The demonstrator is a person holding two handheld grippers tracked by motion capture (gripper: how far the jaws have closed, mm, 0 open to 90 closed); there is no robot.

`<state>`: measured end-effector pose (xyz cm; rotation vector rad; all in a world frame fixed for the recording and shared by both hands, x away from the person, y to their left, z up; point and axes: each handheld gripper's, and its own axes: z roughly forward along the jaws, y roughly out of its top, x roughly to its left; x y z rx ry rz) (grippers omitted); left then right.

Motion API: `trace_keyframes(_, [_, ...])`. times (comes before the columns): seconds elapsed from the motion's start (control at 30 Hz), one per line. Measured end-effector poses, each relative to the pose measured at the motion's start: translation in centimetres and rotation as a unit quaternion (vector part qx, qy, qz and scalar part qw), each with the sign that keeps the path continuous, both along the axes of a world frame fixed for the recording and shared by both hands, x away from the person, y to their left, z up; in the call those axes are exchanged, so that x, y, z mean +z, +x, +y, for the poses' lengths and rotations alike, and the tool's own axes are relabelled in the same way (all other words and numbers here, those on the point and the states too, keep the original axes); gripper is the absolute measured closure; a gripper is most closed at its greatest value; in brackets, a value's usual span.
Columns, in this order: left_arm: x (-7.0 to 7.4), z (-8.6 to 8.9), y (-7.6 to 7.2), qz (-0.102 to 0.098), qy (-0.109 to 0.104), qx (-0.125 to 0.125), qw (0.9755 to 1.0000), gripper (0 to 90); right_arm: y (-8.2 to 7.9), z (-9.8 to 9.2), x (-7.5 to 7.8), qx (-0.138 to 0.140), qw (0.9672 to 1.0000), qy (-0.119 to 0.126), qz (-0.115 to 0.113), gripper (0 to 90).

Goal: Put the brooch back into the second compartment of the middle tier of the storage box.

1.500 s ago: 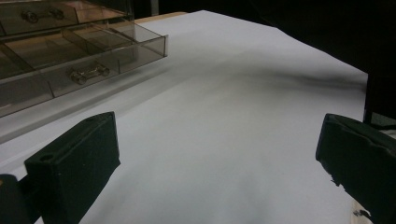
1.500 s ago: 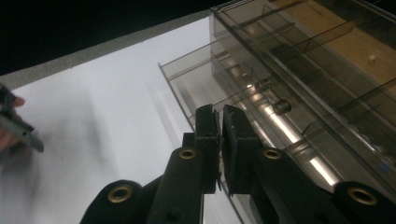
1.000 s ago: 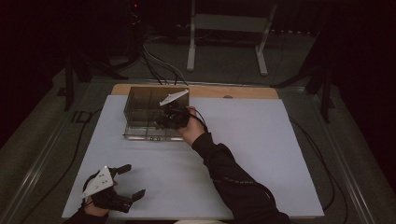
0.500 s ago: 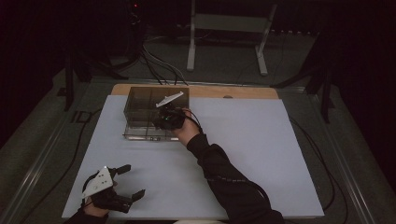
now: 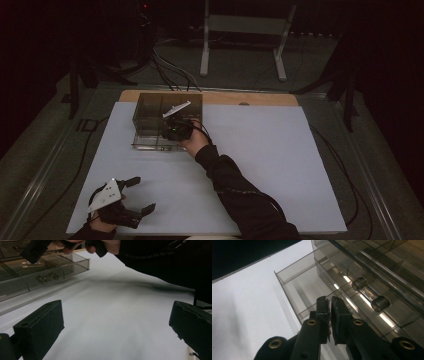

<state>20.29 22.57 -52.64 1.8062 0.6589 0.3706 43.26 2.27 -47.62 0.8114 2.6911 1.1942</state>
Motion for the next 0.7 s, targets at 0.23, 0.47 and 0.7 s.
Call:
trace_keyframes(0.23, [0.0,0.0,0.0,-0.001,-0.002,0.000,1.0000,0.6,-0.1,-0.2,0.6,-0.006,0.9999,0.013,-0.005,73.4])
trace_keyframes(0.47, [0.1,0.0,0.0,-0.001,-0.002,0.001,1.0000,0.6,-0.9,-0.7,1.7,0.000,0.9996,0.024,-0.011,62.6])
trace_keyframes(0.7, [0.1,-0.1,0.0,-0.002,0.001,0.000,1.0000,0.6,-1.8,-1.2,2.3,0.003,0.9992,0.037,-0.012,49.3])
